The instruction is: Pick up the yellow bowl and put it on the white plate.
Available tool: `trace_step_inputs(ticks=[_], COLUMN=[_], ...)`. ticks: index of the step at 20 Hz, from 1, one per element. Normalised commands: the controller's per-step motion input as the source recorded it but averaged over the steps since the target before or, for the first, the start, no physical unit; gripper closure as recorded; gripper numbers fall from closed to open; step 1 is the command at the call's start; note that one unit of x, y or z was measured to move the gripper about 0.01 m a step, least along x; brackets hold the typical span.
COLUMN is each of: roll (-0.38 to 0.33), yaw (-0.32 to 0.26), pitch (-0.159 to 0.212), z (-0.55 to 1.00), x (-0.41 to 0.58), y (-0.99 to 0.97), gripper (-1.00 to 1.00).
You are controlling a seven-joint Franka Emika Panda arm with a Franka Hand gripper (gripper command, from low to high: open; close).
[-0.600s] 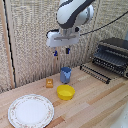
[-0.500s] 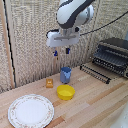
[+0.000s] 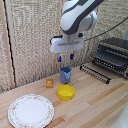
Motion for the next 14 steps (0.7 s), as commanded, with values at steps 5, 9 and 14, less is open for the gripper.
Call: trace_step_inputs(ticks=[5,9,14], roll=[0.000,0.000,0.000], yaw=[0.000,0.000,0.000], pitch=[0.009,0.028,0.050], z=[-0.59,-0.56,-0.57], x=[-0.249,-0.209,-0.154], y=[-0.24,-0.22,-0.17], gripper=[-1.00,-1.00,-1.00])
